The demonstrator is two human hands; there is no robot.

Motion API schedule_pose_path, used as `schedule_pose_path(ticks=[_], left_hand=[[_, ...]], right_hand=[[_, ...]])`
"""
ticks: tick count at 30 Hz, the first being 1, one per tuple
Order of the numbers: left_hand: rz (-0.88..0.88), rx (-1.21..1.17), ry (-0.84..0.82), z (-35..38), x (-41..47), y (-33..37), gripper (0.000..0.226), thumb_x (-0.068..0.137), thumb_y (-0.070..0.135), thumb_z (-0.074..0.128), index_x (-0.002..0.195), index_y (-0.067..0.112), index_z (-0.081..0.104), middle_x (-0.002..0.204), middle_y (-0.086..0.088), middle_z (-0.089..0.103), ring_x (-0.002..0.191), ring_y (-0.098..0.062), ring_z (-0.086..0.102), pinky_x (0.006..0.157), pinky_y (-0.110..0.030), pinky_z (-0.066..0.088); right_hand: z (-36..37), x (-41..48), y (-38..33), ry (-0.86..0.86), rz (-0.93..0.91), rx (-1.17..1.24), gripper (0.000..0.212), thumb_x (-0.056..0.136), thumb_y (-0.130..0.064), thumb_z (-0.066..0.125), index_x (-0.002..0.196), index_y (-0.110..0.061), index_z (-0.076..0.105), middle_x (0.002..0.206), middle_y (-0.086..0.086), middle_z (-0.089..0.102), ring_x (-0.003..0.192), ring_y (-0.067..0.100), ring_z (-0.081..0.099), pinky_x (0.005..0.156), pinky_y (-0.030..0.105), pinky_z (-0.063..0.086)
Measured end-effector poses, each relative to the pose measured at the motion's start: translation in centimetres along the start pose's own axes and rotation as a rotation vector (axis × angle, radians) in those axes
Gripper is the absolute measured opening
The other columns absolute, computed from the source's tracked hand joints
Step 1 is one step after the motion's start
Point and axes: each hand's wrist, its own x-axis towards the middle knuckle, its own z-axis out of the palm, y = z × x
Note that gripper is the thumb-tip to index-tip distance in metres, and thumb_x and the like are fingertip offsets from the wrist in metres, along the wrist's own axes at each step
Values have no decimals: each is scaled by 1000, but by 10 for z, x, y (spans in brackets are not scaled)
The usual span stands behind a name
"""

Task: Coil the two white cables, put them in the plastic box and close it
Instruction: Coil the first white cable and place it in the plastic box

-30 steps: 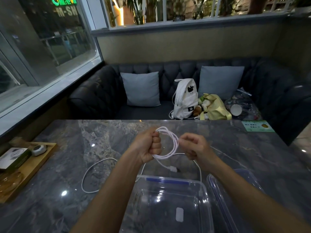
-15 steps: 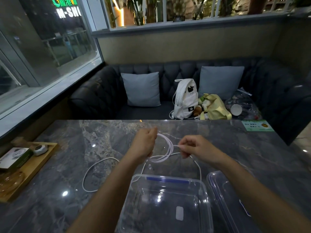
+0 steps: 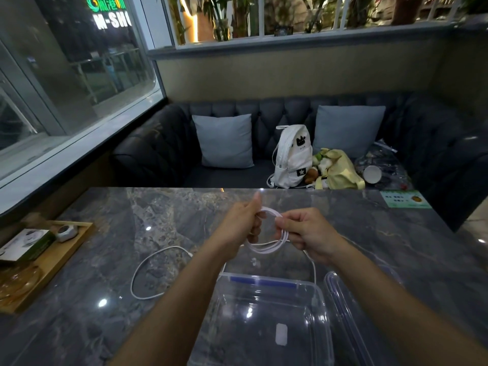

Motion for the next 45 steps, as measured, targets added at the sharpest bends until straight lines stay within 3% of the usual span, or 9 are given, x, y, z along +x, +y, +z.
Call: schedule_pose_path(ticks=[6, 8, 12, 22, 24, 27, 33, 41, 45], left_hand=[[-107, 218, -264, -39, -4, -9, 26, 88, 36, 56, 85, 12, 64, 76, -4, 66, 67, -11, 64, 72, -28, 54], [-61, 258, -334, -52, -8, -12, 3, 84, 13, 65, 85, 13, 68, 74, -2, 68, 67, -9, 64, 71, -23, 55], [-75, 276, -335, -66, -11, -15, 17, 81, -1, 63, 70, 10, 69, 62, 0, 68, 58, -9, 65, 62, -19, 55], [-124, -383, -515, -46, -13, -48, 38, 52, 28, 87, 81, 7, 75, 114, -11, 69, 114, -24, 59, 101, -38, 40], [-71, -554, -450, -32, -12, -56, 40, 50, 25, 89, 78, 1, 73, 96, -16, 73, 95, -25, 68, 92, -39, 51], [-12, -643, -269, -15, -11, -56, 4, 64, 8, 73, 63, 4, 71, 66, -11, 71, 66, -20, 70, 67, -30, 59], [157, -166, 116, -3, -11, -58, 44, 63, -3, 79, 74, 15, 41, 57, 0, 63, 56, -18, 67, 54, -26, 55], [211, 297, 458, 0, -12, -57, 28, 81, -4, 57, 85, 20, 43, 93, -8, 57, 53, -19, 66, 48, -33, 54], [1, -192, 419, 3, -6, -60, 14, 84, -8, 54, 88, 6, 52, 85, -14, 62, 51, -13, 66, 43, -28, 50]], right_hand=[[-12, -5, 0, 38, 2, 31, 27, 90, -4, 50, 65, 2, 58, 37, -4, 54, 27, -1, 25, 28, 10, 18], [-13, -5, 2, 42, 7, 16, 28, 90, -4, 51, 64, 1, 58, 37, -4, 55, 27, -1, 25, 27, 10, 18], [-13, -4, 7, 38, 13, -19, 30, 90, -6, 52, 62, -1, 60, 36, -6, 52, 28, -1, 25, 28, 9, 19], [-11, 2, 11, 69, 43, 25, 33, 88, -7, 56, 56, -8, 67, 49, 4, 60, 30, 1, 26, 29, 11, 19], [-8, 2, 12, 60, 47, -7, 32, 87, -8, 57, 57, -9, 67, 51, 6, 57, 31, 2, 26, 30, 12, 18], [-7, 0, 13, 86, 51, 11, 35, 88, -8, 57, 54, -10, 67, 48, 2, 59, 30, 2, 26, 30, 12, 19], [-10, -4, 11, 92, 23, -5, 31, 88, -7, 56, 58, -8, 63, 45, -2, 57, 31, 3, 27, 30, 13, 20], [3, -2, 20, 73, -25, -113, 24, 86, -9, 59, 63, -5, 65, 59, 18, 53, 33, 5, 29, 32, 15, 22], [10, -3, 21, 58, -8, -109, 19, 86, -9, 59, 74, 5, 65, 66, 21, 50, 34, 6, 28, 34, 16, 19]])
